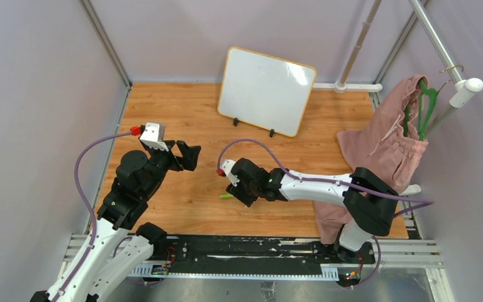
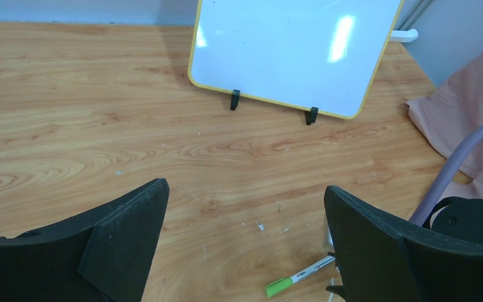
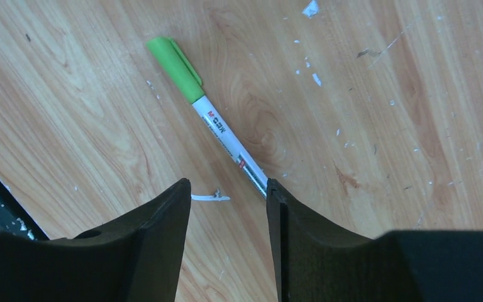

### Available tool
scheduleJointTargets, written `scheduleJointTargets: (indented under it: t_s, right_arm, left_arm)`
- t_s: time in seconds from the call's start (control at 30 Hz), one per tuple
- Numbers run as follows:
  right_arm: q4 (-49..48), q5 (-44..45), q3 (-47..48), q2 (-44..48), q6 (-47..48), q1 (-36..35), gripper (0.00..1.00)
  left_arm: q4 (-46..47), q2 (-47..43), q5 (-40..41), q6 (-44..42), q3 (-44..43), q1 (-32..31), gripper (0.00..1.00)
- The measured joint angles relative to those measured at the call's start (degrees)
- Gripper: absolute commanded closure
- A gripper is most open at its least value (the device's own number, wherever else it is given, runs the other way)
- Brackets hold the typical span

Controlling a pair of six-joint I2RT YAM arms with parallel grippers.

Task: Write a sentence on the whiteboard
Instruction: Move the whiteboard to the center of the board.

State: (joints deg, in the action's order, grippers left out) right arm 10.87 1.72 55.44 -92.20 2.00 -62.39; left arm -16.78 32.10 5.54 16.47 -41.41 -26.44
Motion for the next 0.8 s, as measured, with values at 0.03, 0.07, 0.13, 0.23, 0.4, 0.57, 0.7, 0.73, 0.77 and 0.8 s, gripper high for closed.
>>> scheduleJointTargets:
  t_s: [0.03, 0.07, 0.13, 0.23, 0.4, 0.57, 0.7, 0.73, 0.77, 0.8]
  right_arm:
    - [-0.17, 0.5, 0.0, 0.04, -0.15, 0.0, 0.46]
    - [-0.48, 1.6, 0.0, 0.13, -0.74, 0.02, 0.46]
    - [-0.98, 4.39, 0.0, 0.61, -3.39, 0.79, 0.47]
    - [-1.46, 9.11, -0.04, 2.27, -9.51, 4.46, 0.51]
    - [-1.31, 23.61, 1.64, 2.97, -22.36, 12.46, 0.51]
    - [1.25, 32.17, 8.24, -2.97, -31.8, 16.85, 0.47]
    - [3.54, 34.95, 14.38, -9.84, -36.13, 20.46, 0.45]
    - [4.22, 35.3, 15.76, -11.37, -36.85, 21.22, 0.46]
    - [4.92, 35.52, 17.44, -13.16, -37.53, 22.12, 0.46]
    - [5.33, 35.67, 18.84, -14.71, -38.14, 22.82, 0.47]
  left_arm:
    - [0.0, 0.0, 0.0, 0.0, 0.0, 0.02, 0.0]
    - [0.0, 0.0, 0.0, 0.0, 0.0, 0.02, 0.0]
    - [0.0, 0.0, 0.0, 0.0, 0.0, 0.0, 0.0]
    - [0.02, 0.04, -0.07, 0.02, 0.0, 0.02, 0.0]
    - [0.04, 0.61, -0.46, 0.07, 0.0, 0.02, 0.0]
    - [-0.07, 0.92, 0.26, 0.11, 0.0, 0.02, 0.0]
    - [-0.09, 0.79, 1.14, 0.11, 0.0, 0.02, 0.0]
    - [-0.09, 0.68, 1.27, 0.09, 0.0, 0.02, 0.0]
    - [-0.09, 0.66, 1.31, 0.11, 0.0, 0.02, 0.0]
    - [-0.09, 0.57, 1.36, 0.11, 0.0, 0.02, 0.0]
